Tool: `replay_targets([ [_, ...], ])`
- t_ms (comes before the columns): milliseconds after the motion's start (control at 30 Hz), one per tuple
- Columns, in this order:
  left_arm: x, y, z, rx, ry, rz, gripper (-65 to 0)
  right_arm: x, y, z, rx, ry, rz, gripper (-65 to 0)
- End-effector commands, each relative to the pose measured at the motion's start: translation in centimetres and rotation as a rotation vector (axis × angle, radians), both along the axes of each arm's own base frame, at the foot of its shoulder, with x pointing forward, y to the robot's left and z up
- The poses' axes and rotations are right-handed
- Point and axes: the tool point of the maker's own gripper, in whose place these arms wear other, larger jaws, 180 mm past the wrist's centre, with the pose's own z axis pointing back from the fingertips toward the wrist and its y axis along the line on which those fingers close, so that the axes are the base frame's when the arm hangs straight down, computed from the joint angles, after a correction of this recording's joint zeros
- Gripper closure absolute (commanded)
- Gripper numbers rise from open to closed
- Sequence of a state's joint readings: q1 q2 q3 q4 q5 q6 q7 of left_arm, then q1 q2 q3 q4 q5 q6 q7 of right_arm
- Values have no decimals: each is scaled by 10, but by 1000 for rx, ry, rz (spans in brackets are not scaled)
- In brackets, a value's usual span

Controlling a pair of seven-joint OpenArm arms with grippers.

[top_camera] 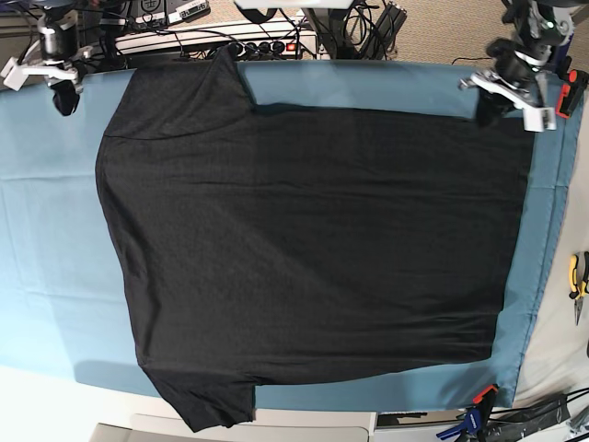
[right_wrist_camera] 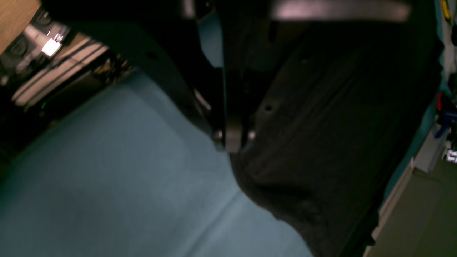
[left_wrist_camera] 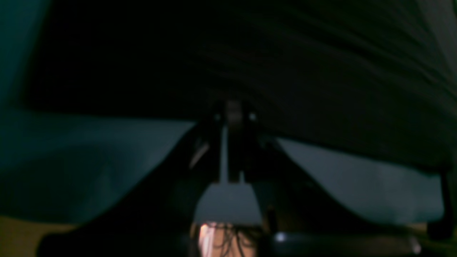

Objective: Fold the T-shirt properly
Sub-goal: 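Move both grippers down toward the shirt's shoulder corners, then grasp the black shirt's shoulder corners with both grippers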

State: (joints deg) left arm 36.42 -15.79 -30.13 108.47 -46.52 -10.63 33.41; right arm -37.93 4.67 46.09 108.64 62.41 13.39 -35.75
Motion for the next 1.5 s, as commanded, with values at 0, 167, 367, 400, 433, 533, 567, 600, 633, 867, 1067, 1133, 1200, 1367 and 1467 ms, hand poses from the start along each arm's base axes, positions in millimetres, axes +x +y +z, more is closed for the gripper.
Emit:
replay_targets([
  [0,9,10,12,7,-54,-2,-39,4,-5,13,-41,-34,10,-13],
  [167,28,47,32,68,-108,-4,-39,5,-19,15,-168,29,34,-13],
  [367,39,95,70,256,-192,-4,-39,-5,-32,5,-338,165,47,-13],
  [400,41,104,78,298,-216,7,-39,-6,-35,4,-368,184,46,-13],
  [433,42,111,84,342,-235,13,-39,-7,-37,4,-396,198,43,-13],
  [533,40,126,88,434,-215,12,-39,-5,-37,0,-427,218,29,-13],
  [567,39,128,87,453,-199,9,-39,-4,-35,-2,-415,216,26,-14],
  [600,37,129,85,468,-185,5,-39,-3,-33,-4,-400,215,21,-14],
  [633,35,130,81,469,-161,1,-39,-3,-29,-7,-374,211,17,-26],
  [867,29,129,70,457,-91,-11,-39,-12,-2,-27,-130,158,-54,-242],
  [1067,29,128,70,447,-94,-11,-39,-15,23,-45,6,160,-33,-243],
  [1133,29,128,70,447,-94,-11,-39,-14,37,-61,54,182,-10,-243],
  [1200,29,128,70,447,-94,-11,-39,-11,52,-77,100,203,19,-243],
  [1367,29,128,70,447,-94,-11,-39,0,77,-100,143,236,81,-243],
  [1467,29,128,70,447,-94,-11,-39,2,89,-103,161,249,117,-243],
])
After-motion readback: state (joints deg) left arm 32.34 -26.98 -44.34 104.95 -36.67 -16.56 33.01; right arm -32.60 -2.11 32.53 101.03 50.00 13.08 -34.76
